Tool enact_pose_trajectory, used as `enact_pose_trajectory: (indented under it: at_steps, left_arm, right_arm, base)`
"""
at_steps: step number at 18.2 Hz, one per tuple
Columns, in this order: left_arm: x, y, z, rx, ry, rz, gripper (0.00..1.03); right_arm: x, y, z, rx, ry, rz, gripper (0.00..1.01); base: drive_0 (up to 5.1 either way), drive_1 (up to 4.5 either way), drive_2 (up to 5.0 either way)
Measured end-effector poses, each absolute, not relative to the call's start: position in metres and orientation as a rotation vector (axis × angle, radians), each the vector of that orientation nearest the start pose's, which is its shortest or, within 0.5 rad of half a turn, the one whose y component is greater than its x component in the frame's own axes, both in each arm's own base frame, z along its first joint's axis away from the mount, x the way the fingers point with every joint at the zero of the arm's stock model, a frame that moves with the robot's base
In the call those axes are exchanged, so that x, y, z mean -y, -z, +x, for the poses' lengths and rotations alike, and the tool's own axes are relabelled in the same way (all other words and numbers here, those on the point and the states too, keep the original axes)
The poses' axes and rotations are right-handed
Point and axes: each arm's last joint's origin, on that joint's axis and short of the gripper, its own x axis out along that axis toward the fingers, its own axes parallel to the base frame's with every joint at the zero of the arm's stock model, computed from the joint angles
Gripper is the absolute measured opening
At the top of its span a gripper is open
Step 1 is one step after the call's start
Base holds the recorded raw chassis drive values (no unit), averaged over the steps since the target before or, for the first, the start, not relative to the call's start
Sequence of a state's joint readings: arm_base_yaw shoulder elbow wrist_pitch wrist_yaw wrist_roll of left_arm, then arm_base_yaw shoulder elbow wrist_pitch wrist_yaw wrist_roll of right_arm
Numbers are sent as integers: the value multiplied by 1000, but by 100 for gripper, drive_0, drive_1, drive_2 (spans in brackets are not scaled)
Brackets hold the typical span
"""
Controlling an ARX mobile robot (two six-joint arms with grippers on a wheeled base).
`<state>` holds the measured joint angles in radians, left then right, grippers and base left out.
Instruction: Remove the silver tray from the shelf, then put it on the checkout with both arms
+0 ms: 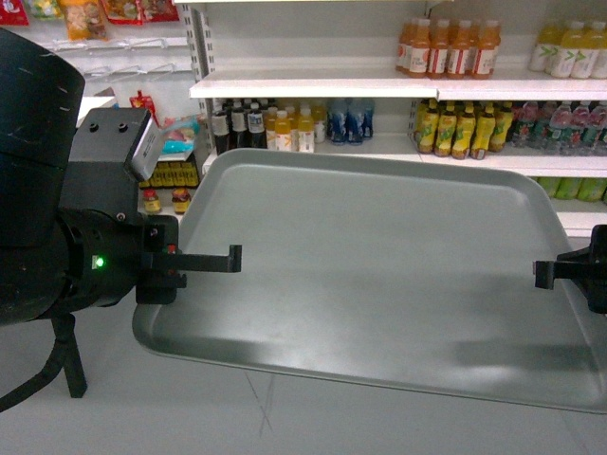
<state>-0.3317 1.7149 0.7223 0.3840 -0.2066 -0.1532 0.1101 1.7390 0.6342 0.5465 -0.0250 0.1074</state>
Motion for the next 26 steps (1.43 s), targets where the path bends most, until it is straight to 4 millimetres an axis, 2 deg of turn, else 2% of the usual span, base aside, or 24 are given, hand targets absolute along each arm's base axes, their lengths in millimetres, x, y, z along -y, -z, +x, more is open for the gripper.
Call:
enact_pose_trajectory:
  at_steps: [26]
  left_arm:
    - [99, -138, 306, -586, 76, 11, 3]
  right_arm:
    - [-35, -121, 308, -557, -103, 81, 3]
  base:
    - [-496, 229, 259]
